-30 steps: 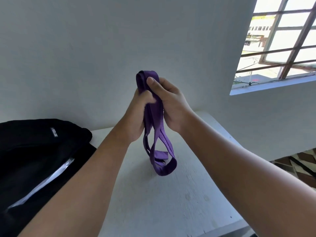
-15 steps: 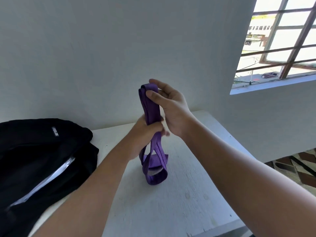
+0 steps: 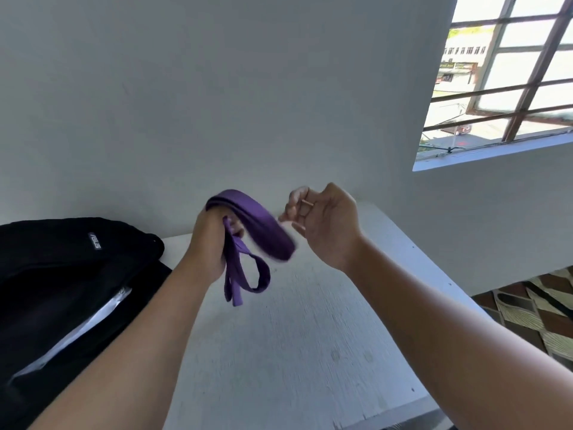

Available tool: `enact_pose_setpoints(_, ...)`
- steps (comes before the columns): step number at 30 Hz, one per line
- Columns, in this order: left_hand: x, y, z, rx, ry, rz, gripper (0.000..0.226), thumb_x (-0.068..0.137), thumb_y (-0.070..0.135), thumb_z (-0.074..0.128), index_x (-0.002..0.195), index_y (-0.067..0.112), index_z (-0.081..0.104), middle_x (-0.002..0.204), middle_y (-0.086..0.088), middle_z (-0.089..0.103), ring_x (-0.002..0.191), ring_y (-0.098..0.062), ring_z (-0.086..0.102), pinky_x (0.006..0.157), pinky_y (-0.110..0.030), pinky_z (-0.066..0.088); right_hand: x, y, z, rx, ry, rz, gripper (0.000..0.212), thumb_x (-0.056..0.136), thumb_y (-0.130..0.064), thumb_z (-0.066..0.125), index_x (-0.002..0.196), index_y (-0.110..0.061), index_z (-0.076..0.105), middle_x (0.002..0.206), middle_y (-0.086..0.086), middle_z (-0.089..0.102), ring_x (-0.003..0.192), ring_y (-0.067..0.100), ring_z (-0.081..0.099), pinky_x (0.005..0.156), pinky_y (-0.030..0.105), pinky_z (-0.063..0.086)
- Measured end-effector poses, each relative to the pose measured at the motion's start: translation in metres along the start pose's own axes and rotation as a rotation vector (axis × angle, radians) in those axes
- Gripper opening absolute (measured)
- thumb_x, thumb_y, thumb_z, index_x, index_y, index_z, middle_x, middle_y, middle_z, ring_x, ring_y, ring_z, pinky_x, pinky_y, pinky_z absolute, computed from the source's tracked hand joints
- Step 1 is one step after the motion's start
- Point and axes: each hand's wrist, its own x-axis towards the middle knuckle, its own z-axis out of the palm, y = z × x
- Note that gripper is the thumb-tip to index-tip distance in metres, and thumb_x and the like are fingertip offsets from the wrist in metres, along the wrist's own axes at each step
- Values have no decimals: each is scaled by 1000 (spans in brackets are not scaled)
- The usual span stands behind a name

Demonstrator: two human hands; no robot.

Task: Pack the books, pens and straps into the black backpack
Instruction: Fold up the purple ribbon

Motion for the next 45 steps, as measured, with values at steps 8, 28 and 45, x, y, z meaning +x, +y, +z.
enact_pose_setpoints(8,-19,23,18,560,-298,296,11,95,2,44,86,9,47,72,7,45,66,-9,40,70,-30,36,5,13,4,-448,-50,94,31,98,-41,68,120,-18,69,108,-3,74,112,20,66,105,39,41)
enact_pose_setpoints(28,-21,3,1,-30,-24,5,35,98,7,49,130,9,62,117,-21,72,103,-35,72,90,-49,59,16,37,21,-207,-15,61,38,94,-25,78,122,-11,58,111,19,74,95,29,71,91,51,59)
enact_pose_setpoints(45,-67,55,-84,-38,162,-11,29,102,18,52,123,2,63,110,-25,70,95,-36,70,88,-47,60,25,115,123,-131,-310,235,30,103,-27,67,126,-9,62,104,15,74,85,33,72,72,49,63)
